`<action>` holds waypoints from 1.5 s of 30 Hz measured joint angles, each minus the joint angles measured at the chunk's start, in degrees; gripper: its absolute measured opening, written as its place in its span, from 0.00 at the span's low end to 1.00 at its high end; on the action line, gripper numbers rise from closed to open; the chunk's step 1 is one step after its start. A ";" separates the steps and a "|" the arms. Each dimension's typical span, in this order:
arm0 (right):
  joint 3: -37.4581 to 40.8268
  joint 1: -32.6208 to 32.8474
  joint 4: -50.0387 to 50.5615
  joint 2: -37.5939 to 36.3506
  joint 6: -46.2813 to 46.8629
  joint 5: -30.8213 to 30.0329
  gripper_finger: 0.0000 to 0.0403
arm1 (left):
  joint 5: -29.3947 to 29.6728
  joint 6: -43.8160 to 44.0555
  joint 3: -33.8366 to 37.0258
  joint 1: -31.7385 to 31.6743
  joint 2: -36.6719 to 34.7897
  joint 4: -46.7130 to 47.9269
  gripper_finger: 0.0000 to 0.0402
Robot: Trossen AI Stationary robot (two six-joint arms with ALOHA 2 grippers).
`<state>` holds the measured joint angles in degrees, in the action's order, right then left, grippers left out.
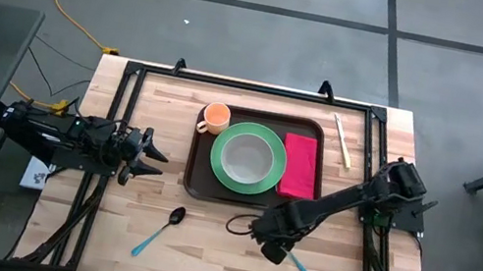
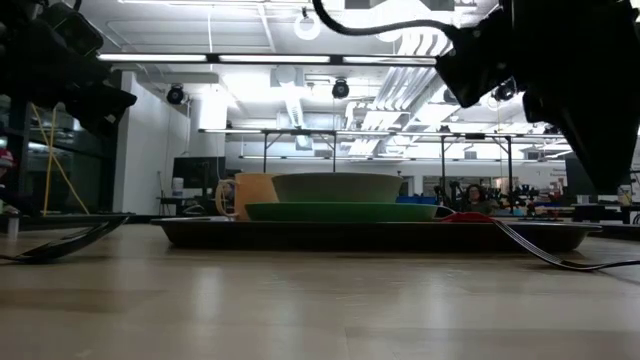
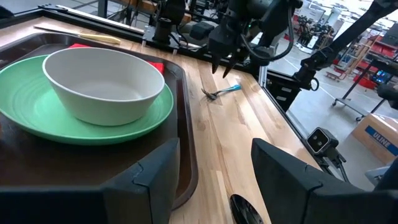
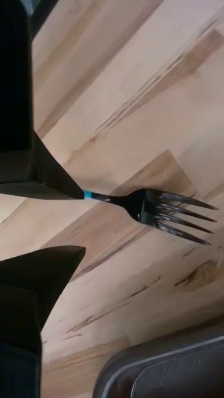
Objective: Set up tray
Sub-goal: Put the blue fork on the red napkin
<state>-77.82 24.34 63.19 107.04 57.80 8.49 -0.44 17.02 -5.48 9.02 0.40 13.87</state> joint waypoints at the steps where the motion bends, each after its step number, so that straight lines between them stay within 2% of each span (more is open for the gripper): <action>1: 0.00 0.00 -0.12 0.22 0.00 0.05 0.27 | 0.01 0.00 0.00 0.02 -0.02 0.00 0.57; 28: 0.11 2.05 -3.65 3.00 -4.13 0.88 0.27 | 0.01 1.51 0.00 0.01 0.00 -0.04 0.57; 33: 4.73 2.38 -9.26 3.00 -3.91 3.86 0.27 | 0.01 1.52 0.00 0.00 0.00 -0.18 0.57; 37: 8.00 2.42 -9.39 3.00 -1.43 5.45 0.27 | 0.01 1.53 0.00 0.01 0.00 -0.22 0.57; 45: 9.53 2.41 -11.05 2.81 -1.35 6.48 0.27 | 0.01 1.55 0.00 0.02 -0.02 -0.24 0.57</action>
<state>-68.29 26.75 52.14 109.84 56.46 14.97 -0.43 18.57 -5.48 9.04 0.38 13.63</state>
